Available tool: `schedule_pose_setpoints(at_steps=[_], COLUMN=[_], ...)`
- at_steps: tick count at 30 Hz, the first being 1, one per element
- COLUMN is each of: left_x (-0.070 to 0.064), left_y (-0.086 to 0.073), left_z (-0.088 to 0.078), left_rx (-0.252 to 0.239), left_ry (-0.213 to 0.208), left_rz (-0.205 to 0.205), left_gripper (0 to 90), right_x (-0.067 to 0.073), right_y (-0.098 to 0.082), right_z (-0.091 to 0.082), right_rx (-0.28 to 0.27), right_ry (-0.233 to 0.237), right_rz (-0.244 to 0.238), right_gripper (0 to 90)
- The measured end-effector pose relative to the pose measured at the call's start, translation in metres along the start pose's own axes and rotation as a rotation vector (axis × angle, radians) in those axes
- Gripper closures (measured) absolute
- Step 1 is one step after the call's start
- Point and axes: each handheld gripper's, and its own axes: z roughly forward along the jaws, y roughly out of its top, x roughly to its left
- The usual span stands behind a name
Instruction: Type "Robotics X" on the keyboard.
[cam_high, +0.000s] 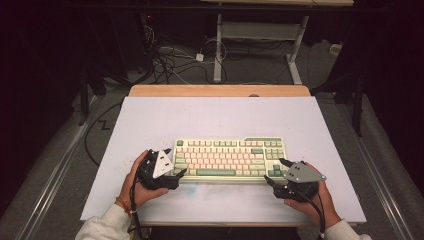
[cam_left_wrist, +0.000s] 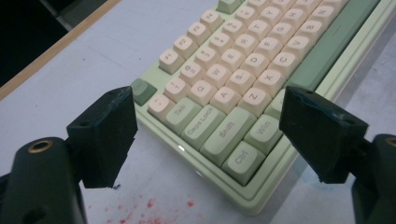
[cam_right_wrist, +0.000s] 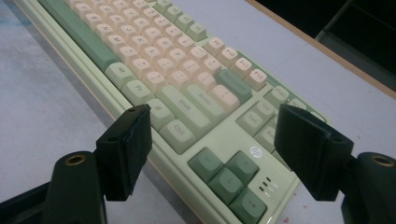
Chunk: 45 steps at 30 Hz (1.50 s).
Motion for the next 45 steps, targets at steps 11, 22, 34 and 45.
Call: schedule_pose_setpoints(at_steps=[11, 22, 34, 45], left_x=[0.001, 0.0, -0.001, -0.002], left_y=[-0.017, -0.024, -0.023, -0.023], left_z=[-0.009, -0.012, -0.01, -0.009], left_rx=[0.035, 0.055, 0.064, 0.07], left_ry=[0.006, -0.001, -0.003, -0.009], left_rz=[-0.035, -0.044, -0.042, -0.035], left_gripper=[18.6, 18.6, 18.6, 18.7], right_x=[-0.011, -0.017, -0.017, -0.012], right_y=[0.009, 0.021, 0.03, 0.031], right_z=[0.004, 0.014, 0.033, 0.054], right_rx=[0.003, 0.017, 0.072, 0.132], right_ry=[0.023, 0.09, 0.169, 0.2], right_rz=[0.033, 0.055, 0.04, 0.027], right_gripper=[44.9, 72.6, 89.8, 89.9])
